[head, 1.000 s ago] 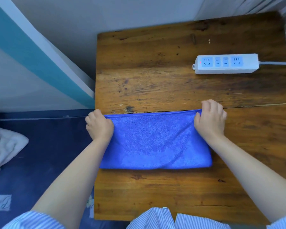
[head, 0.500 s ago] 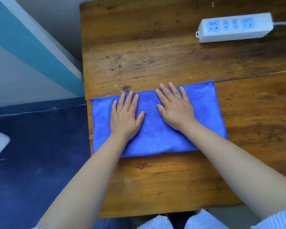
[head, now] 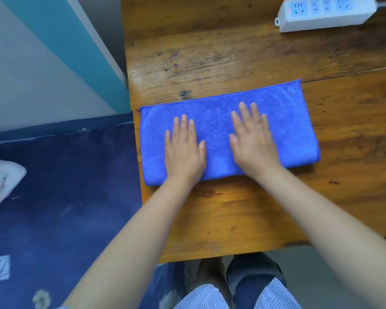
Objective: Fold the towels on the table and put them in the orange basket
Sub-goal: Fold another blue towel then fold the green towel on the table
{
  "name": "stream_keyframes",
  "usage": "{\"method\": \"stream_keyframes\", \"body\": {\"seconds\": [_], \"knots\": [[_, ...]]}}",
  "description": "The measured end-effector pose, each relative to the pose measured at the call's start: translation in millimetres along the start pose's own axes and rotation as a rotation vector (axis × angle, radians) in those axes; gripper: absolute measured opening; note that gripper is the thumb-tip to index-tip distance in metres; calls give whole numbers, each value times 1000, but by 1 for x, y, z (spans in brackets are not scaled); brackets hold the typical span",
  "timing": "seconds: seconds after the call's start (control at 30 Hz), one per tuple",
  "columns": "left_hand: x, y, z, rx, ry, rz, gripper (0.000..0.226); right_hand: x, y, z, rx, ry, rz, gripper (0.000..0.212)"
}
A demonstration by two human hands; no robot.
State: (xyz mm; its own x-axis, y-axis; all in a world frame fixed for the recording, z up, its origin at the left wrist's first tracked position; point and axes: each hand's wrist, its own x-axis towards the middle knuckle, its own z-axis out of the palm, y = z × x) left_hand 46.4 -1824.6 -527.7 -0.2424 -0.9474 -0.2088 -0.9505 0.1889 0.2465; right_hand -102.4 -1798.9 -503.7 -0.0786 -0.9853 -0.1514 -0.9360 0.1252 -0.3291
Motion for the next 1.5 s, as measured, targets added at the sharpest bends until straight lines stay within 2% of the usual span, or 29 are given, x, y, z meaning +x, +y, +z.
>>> {"method": "stream_keyframes", "body": {"seconds": [0.1, 0.3, 0.5, 0.57, 0.7, 0.77, 0.93, 1.03, 1.2, 1.33, 1.5], "knots": [[-29, 6, 20, 9, -73, -43, 59, -30, -20, 25, -63, -141, -56, 52], [-38, -29, 23, 43, -17, -106, 70, -41, 18, 25, -213, -82, -86, 49], [-45, -59, 15, -49, -10, -301, 67, -49, 85, 7, -122, -79, 134, 73], [-46, -64, 12, -78, -28, -347, 66, -49, 96, 3, -90, -52, 202, 70], [-48, -54, 6, 74, -38, -371, 66, -49, 110, -6, -9, -44, 364, 56], [-46, -40, 3, 121, -2, -320, 67, -48, 110, -14, 22, -21, 399, 54], [-25, 15, 10, 97, -37, -4, 68, -34, 90, -29, 58, 50, 474, 59], [-11, 39, 17, 41, -59, 27, 66, -20, 79, -31, 114, -6, 579, 66], [-6, 49, 29, 63, -61, -8, 63, 4, 86, -37, 282, -39, 754, 37], [-6, 59, 32, 82, -41, -69, 63, 11, 94, -41, 429, -103, 759, 10], [2, 79, 34, 86, -61, -150, 64, 21, 113, -58, 522, -70, 571, 13]]}}
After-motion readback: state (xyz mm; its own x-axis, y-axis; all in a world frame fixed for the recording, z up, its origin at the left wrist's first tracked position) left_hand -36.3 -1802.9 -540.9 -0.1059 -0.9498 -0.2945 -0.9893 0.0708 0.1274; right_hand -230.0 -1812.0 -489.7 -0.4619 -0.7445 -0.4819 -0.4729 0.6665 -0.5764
